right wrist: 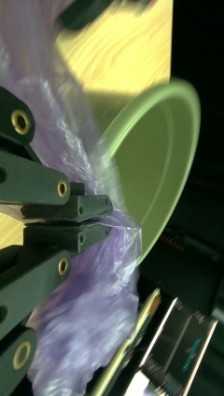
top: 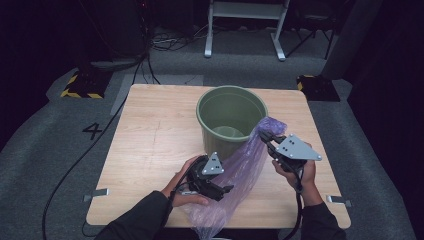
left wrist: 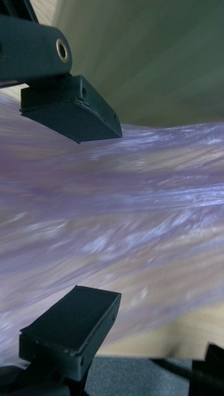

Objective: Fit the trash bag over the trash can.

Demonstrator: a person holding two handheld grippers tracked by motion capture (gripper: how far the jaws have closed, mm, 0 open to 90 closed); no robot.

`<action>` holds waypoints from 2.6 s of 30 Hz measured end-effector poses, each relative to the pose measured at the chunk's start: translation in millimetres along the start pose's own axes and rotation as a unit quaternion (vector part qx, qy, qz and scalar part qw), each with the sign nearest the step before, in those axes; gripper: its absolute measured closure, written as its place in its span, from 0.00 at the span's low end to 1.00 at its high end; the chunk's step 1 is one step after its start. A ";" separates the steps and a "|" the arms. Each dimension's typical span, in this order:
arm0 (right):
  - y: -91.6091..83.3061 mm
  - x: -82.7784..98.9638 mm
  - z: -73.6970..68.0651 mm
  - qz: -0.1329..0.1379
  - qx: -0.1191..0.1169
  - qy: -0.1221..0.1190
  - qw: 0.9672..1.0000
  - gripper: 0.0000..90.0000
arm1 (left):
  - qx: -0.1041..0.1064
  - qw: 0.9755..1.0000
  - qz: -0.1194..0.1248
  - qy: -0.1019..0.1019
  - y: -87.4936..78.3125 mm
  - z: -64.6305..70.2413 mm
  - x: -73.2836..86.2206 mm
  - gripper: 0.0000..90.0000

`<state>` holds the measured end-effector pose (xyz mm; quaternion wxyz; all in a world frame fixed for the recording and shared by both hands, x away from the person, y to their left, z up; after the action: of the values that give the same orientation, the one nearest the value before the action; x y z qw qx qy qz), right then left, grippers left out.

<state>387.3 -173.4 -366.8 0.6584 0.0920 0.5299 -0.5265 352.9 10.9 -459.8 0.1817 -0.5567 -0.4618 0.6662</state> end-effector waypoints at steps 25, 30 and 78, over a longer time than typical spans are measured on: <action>21.1 -91.8 -5.4 0.056 -0.088 -0.030 0.994 1.00 | -0.001 0.997 0.063 0.034 -23.8 -25.7 20.2 0.82; 42.1 -89.4 3.0 0.029 -0.087 -0.013 0.996 0.97 | 0.004 0.995 0.080 0.057 -31.8 -21.1 19.1 0.96; 14.4 -73.9 0.8 -0.044 -0.190 0.021 0.980 0.35 | -0.043 0.987 0.145 0.047 -67.1 -35.3 -5.7 0.99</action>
<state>407.8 -123.7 -314.1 0.6287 -0.0471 0.6380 -0.4421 368.5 55.2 -400.0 0.0804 -0.6561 -0.3955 0.6377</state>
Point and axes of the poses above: each handheld gripper's, and its own axes: y roughly forward along the jaws, x roughly out of its underside, z roughly to its right, the point moved 5 cm from there along y, roughly forward along the jaws, and after that the axes turned 15 degrees about -z, right-handed, at the moved point
